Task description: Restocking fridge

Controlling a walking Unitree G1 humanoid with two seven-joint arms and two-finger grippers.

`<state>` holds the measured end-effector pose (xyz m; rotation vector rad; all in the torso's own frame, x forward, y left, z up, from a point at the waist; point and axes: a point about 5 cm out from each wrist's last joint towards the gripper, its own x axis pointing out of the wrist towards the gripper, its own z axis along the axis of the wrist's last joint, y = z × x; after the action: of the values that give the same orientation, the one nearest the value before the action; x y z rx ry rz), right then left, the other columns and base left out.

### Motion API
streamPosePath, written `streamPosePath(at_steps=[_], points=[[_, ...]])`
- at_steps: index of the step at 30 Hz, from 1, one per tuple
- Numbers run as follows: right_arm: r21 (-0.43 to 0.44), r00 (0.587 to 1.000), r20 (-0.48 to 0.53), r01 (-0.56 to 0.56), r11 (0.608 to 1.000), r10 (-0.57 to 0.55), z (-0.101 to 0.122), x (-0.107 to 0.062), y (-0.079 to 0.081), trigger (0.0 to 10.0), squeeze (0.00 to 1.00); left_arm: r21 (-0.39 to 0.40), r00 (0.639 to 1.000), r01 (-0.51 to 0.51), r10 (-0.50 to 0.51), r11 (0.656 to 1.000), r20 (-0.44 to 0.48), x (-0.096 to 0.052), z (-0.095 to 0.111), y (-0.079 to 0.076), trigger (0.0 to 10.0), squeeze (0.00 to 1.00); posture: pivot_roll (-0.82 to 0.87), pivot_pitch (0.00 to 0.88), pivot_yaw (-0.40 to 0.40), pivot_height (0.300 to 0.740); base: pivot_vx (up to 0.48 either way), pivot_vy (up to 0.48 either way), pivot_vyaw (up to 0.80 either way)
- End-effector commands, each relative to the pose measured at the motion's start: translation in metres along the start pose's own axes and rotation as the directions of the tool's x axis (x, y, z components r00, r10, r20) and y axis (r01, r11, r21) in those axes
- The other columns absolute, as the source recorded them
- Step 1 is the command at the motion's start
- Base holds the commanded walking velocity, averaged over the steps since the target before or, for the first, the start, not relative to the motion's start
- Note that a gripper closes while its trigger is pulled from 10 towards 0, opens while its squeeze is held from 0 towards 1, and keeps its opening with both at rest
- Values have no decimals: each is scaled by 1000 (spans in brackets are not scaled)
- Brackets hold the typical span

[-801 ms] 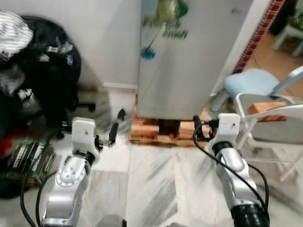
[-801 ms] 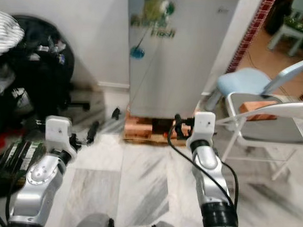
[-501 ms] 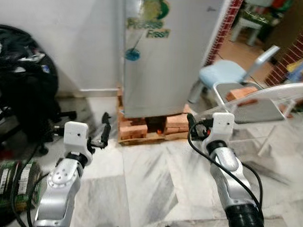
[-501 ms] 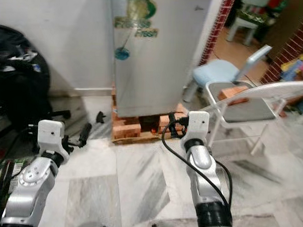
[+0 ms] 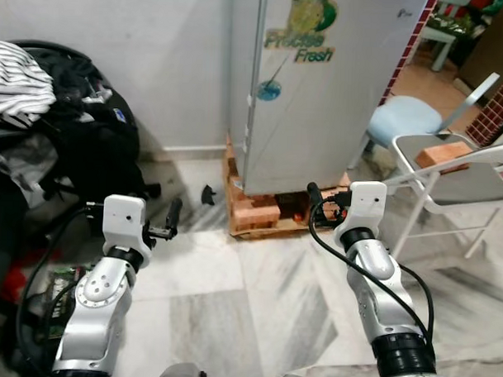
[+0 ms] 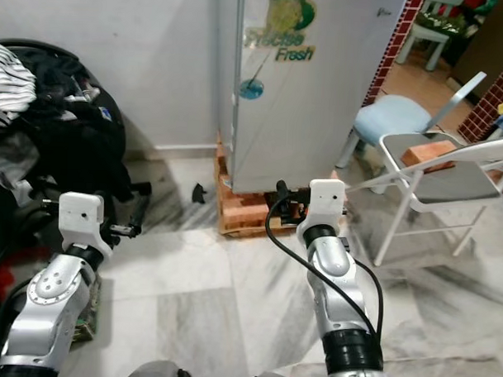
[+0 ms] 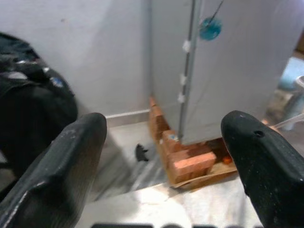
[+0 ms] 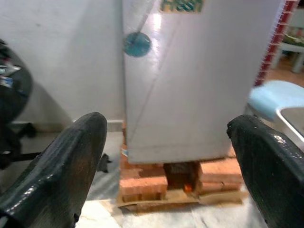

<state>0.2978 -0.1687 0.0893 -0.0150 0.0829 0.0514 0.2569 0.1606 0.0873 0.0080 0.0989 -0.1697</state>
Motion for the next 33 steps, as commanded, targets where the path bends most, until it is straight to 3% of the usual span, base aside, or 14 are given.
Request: streamPosePath(at_steps=[1,8,15,18,23,33], points=[[6,1000,19,17,1000,-17,5,3,-1,10000,0,26,1000,7,-7,1000,7,-1,3,2,10000,0,94,6,-26,740,446,0,0],[-7,1000,13,12,1000,-12,4,3,0,10000,0,25,1000,0,1,1000,-22,-3,-2,3,10000,0,100,29,-47,740,445,0,0],[-25,1000,24,12,1000,-11,6,4,0,10000,0,30,1000,22,-22,999,6,-9,-4,-3,10000,0,92,27,-48,740,436,70,0],[-20,999,33,35,999,-35,9,6,-3,10000,0,2,999,46,-46,999,-14,-5,-5,-10,10000,0,86,39,-44,740,480,0,0],[-19,999,24,42,999,-42,6,4,-3,10000,0,-1,999,32,-32,999,-34,-1,-6,-7,10000,0,83,38,-38,740,399,224,0],[-21,998,26,53,998,-52,6,6,-3,10000,0,89,998,62,-62,994,-6,-4,-4,-8,10000,0,87,38,-34,740,409,165,0]])
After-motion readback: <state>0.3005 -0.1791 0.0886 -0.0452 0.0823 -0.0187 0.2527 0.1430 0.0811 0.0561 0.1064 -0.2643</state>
